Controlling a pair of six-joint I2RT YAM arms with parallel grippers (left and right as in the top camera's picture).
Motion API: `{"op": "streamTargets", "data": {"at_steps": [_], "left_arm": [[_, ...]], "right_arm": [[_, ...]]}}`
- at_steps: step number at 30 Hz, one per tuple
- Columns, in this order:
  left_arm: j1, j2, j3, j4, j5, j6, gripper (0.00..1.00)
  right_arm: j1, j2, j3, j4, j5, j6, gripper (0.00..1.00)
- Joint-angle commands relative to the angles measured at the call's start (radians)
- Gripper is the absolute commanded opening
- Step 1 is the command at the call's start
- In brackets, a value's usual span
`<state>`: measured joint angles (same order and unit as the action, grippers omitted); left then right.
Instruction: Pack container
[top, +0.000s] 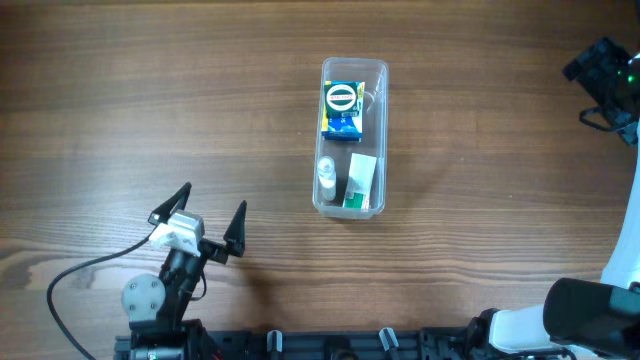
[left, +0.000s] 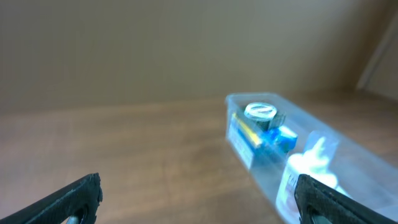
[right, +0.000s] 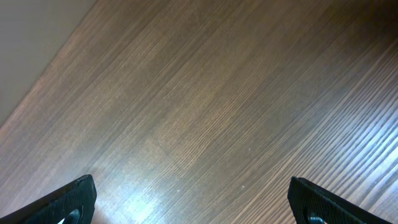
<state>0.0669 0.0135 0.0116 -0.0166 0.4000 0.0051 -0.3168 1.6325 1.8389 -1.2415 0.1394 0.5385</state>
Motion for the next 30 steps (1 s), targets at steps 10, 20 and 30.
{"op": "streamTargets", "data": {"at_steps": [10,20,30], "left_arm": [[0.012,-0.011,-0.006,-0.029,-0.035,-0.013,1.0],[0.012,-0.011,-0.006,-0.029,-0.035,-0.013,1.0],[0.012,-0.011,-0.006,-0.029,-0.035,-0.014,1.0]], "right_arm": [[0.005,0.005,-0.001,0.001,0.01,0.013,1.0],[0.005,0.005,-0.001,0.001,0.01,0.014,1.0],[0.014,-0.051,-0.005,0.003,0.01,0.014,1.0]]}}
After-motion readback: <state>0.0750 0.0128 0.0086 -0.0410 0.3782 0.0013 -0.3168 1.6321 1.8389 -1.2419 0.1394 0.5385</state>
